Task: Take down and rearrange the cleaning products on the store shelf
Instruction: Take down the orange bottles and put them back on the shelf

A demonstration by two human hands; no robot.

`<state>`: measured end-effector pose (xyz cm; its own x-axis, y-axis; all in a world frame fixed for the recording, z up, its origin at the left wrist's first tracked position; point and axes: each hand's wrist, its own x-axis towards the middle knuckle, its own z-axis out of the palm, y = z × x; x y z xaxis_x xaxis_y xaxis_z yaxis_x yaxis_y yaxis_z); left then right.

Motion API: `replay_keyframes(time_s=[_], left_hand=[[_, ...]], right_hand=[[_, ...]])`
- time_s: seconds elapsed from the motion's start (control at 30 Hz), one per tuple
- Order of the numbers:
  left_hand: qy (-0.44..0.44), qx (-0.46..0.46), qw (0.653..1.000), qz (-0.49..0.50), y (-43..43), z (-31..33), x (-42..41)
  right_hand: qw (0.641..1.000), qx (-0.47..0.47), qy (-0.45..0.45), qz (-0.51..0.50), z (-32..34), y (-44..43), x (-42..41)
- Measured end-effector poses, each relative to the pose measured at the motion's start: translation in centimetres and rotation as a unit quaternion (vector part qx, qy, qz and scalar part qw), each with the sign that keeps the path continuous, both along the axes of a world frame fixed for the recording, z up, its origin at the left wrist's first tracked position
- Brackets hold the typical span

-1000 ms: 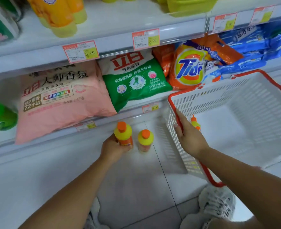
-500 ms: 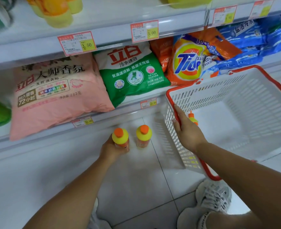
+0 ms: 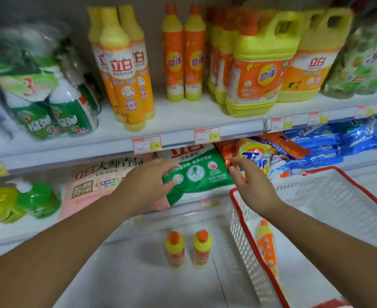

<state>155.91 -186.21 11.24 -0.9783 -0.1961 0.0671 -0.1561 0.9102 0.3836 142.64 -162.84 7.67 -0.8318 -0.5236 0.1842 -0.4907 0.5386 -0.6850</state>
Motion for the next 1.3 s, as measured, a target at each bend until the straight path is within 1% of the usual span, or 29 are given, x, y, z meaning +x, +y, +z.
replay_keyframes(time_s=[0.07, 0.13, 0.17, 0.23, 0.37, 0.5, 0.63, 0.7, 0.77, 0.83, 0.93, 1.0, 1.1, 1.2, 1.3], left_hand=[[0.092, -0.011, 0.996, -0.014, 0.5, 2.4, -2.2], [0.145, -0.026, 0.989, -0.022, 0.6, 3.8, -4.7], [0.155, -0.042, 0.987, -0.024, 0.3, 4.1, -6.0], [0.147, -0.084, 0.985, -0.023, -0.6, 4.3, -8.7], [0.112, -0.133, 0.984, -0.023, -3.0, 3.5, -13.2], [0.071, -0.148, 0.986, -0.028, -4.2, 2.6, -14.5], [0.091, -0.12, 0.988, -0.036, -4.4, 2.1, -14.6], [0.095, -0.105, 0.989, -0.031, -4.5, 1.8, -14.6], [0.097, -0.121, 0.987, -0.033, -4.4, 1.6, -14.6], [0.128, -0.122, 0.984, -0.03, -4.7, 1.1, -14.6], [0.196, -0.094, 0.975, -0.037, -4.9, 1.0, -14.2], [0.225, -0.067, 0.972, -0.027, -4.9, 1.1, -13.3], [0.235, 0.0, 0.972, 0.022, -4.5, 1.6, -11.4], [0.232, 0.018, 0.972, 0.031, -3.3, 2.8, -9.5], [0.235, 0.045, 0.97, 0.033, -1.5, 5.0, -7.6]], right_hand=[[0.997, -0.066, 0.025, 0.01, 3.3, -2.3, -1.3], [0.993, -0.109, 0.039, 0.012, 6.0, -4.5, -3.1], [0.991, -0.123, 0.044, 0.013, 7.0, -5.7, -4.1], [0.988, -0.141, 0.066, 0.017, 8.3, -8.1, -6.5], [0.987, -0.134, 0.084, 0.03, 9.6, -13.1, -11.1], [0.984, -0.169, 0.029, 0.048, 10.6, -17.1, -15.1], [0.981, -0.189, -0.031, 0.034, 10.8, -19.3, -18.0], [0.981, -0.189, -0.036, 0.022, 10.8, -20.1, -18.6], [0.979, -0.2, -0.032, 0.004, 10.6, -20.9, -18.7], [0.975, -0.221, -0.027, -0.013, 10.3, -21.5, -18.8], [0.97, -0.242, -0.026, -0.023, 10.3, -21.4, -18.6], [0.966, -0.255, -0.028, -0.023, 10.4, -20.4, -17.3], [0.96, -0.274, -0.059, -0.017, 11.0, -18.5, -14.7], [0.945, -0.305, -0.115, 0.008, 12.5, -16.4, -11.4], [0.939, -0.309, -0.146, 0.049, 13.9, -13.9, -7.5]])
